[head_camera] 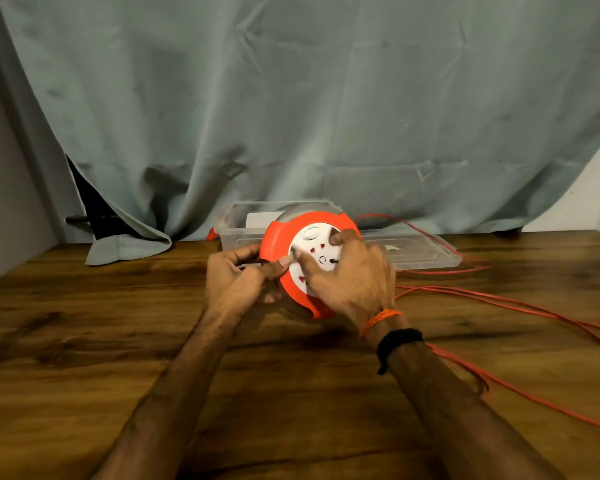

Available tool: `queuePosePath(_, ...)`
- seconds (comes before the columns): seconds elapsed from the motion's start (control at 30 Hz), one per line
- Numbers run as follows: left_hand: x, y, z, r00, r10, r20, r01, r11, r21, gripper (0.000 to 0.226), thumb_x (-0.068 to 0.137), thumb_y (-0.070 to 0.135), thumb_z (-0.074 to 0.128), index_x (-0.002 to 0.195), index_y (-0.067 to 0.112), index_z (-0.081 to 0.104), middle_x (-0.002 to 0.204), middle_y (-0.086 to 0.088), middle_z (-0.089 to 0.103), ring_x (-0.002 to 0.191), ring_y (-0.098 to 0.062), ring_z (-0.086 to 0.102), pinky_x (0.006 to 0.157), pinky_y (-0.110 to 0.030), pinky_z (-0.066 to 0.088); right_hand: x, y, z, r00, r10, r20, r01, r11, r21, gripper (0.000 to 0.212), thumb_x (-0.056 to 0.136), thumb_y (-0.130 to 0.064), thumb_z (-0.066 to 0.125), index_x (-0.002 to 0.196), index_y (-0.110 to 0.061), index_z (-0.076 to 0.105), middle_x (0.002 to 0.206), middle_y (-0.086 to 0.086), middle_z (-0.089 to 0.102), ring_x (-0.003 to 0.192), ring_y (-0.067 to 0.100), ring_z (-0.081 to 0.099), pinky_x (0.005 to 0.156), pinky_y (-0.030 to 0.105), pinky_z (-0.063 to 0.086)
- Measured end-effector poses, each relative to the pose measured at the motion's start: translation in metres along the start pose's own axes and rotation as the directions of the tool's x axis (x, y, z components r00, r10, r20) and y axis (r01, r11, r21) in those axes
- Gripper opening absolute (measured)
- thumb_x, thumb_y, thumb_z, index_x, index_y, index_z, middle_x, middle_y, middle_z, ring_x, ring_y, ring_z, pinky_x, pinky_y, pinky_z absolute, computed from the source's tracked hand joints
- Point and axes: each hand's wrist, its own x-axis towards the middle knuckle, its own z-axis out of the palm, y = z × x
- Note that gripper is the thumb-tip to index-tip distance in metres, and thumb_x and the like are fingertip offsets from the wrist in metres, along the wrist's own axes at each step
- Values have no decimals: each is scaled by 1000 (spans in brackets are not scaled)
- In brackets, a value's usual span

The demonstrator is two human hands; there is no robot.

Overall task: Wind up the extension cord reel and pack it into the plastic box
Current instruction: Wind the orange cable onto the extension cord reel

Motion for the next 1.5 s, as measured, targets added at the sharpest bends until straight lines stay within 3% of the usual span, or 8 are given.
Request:
queuePosePath(0.1, -3, 0, 3, 1000, 0, 20, 0, 1000, -12, 32, 75, 2, 77, 105, 8, 70, 87, -8, 75, 65, -16, 74, 47, -29, 58, -1, 30, 26, 823, 360, 440, -435, 897, 80, 43, 90, -35, 66, 121, -6, 64, 126, 8, 64, 117, 24, 59, 90, 27, 45)
queuePosePath(0.17, -3, -2, 4, 1000, -4, 23, 4, 1000, -7, 36, 75, 3, 77, 110, 5, 70, 93, -12, 75, 68, -18, 75, 49, -30, 58, -3, 38, 31, 756, 371, 540, -481, 874, 73, 42, 96, -25, 60, 129, 1, 59, 133, 16, 60, 122, 26, 56, 88, 23, 44)
queuePosePath(0.3, 0, -3, 2, 1000, -28, 8, 28, 999, -22, 35, 75, 3, 77, 108, 6, 69, 90, -9, 74, 65, -16, 74, 48, -28, 57, 4, 3, 1, 983, 145, 111, -171, 944, 283, 43, 91, -41, 64, 94, 2, 65, 84, 13, 61, 81, 28, 61, 64, 26, 41)
queuePosePath(0.5, 8, -7, -6, 996, -62, -57, 58, 996, -68, 32, 75, 5, 78, 107, 3, 71, 86, -10, 76, 66, -20, 74, 50, -30, 57, 3, -7, -20, 983, -182, -17, 179, 975, -134, 48, 76, -63, 64, 101, -22, 67, 96, 4, 72, 95, 31, 66, 80, 37, 52)
queuePosePath(0.73, 11, -9, -10, 995, -74, -64, 69, 995, -68, 33, 74, 7, 79, 105, 5, 72, 90, -13, 76, 69, -22, 75, 53, -34, 59, 2, -5, -25, 881, -425, 208, 472, 815, -336, 58, 78, -55, 59, 132, -41, 45, 102, 2, 67, 100, 33, 63, 78, 39, 47)
queuePosePath(1.27, 7, -5, -10, 999, -41, 28, 40, 999, 35, 33, 73, 7, 80, 104, 6, 72, 84, -10, 77, 72, -26, 75, 68, -49, 61, 9, 6, -16, 821, -496, 282, 570, 742, -353, 66, 80, -47, 61, 141, -49, 35, 118, 4, 66, 108, 33, 60, 84, 39, 46)
queuePosePath(1.4, 5, -3, -7, 1000, -26, 18, 25, 999, 21, 31, 73, 7, 80, 103, 9, 73, 84, -8, 77, 70, -23, 75, 63, -43, 61, -2, -3, -13, 936, -330, 124, 352, 879, -320, 62, 75, -59, 62, 133, -42, 50, 106, 2, 71, 102, 32, 63, 80, 38, 46)
queuePosePath(1.5, 2, -1, -2, 1000, -18, 13, 18, 1000, -7, 29, 73, 6, 80, 100, 10, 73, 81, -7, 77, 68, -22, 74, 56, -38, 61, 2, 8, 2, 989, 61, 138, -62, 998, -1, 38, 83, -56, 64, 89, -18, 62, 80, -6, 59, 96, 28, 62, 82, 30, 49)
